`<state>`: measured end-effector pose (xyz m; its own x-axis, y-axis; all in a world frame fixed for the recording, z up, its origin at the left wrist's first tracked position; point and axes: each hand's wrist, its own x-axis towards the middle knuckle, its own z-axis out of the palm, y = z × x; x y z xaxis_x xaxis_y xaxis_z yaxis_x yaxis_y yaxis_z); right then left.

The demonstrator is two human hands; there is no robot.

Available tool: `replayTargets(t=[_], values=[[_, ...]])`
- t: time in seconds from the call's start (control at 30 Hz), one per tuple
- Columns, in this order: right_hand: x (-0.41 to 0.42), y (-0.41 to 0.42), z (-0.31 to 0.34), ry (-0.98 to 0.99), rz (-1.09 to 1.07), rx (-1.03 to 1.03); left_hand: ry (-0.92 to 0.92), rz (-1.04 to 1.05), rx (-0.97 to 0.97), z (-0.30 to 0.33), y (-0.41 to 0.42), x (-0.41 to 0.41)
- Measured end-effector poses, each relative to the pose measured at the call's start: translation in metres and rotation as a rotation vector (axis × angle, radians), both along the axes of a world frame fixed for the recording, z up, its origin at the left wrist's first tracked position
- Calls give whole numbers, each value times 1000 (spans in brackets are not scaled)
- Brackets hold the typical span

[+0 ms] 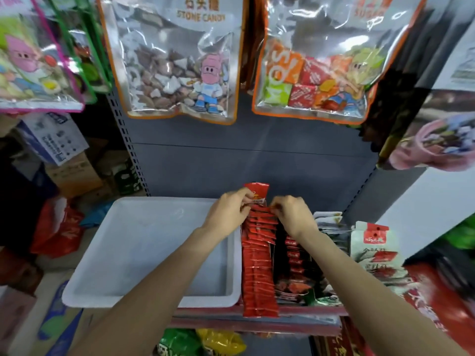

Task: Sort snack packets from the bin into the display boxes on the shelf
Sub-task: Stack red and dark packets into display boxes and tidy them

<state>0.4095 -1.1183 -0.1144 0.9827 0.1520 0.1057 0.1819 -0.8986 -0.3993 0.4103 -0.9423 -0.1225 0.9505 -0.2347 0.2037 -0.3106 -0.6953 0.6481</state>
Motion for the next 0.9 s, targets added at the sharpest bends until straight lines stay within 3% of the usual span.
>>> replayTargets(t=[0.23,0.53,0.7,0.9], values=[[0,-6,3,141,124,-34,219,-110,227,-32,5,-21],[1,-2,-19,100,321,-446,232,19,106,-64,-17,-12],[5,1,-24,-36,291,-379,236,57,177,-62,-17,-9],[15,-2,-8,-24,306,-305,325,-7,66,-48,-12,-3]])
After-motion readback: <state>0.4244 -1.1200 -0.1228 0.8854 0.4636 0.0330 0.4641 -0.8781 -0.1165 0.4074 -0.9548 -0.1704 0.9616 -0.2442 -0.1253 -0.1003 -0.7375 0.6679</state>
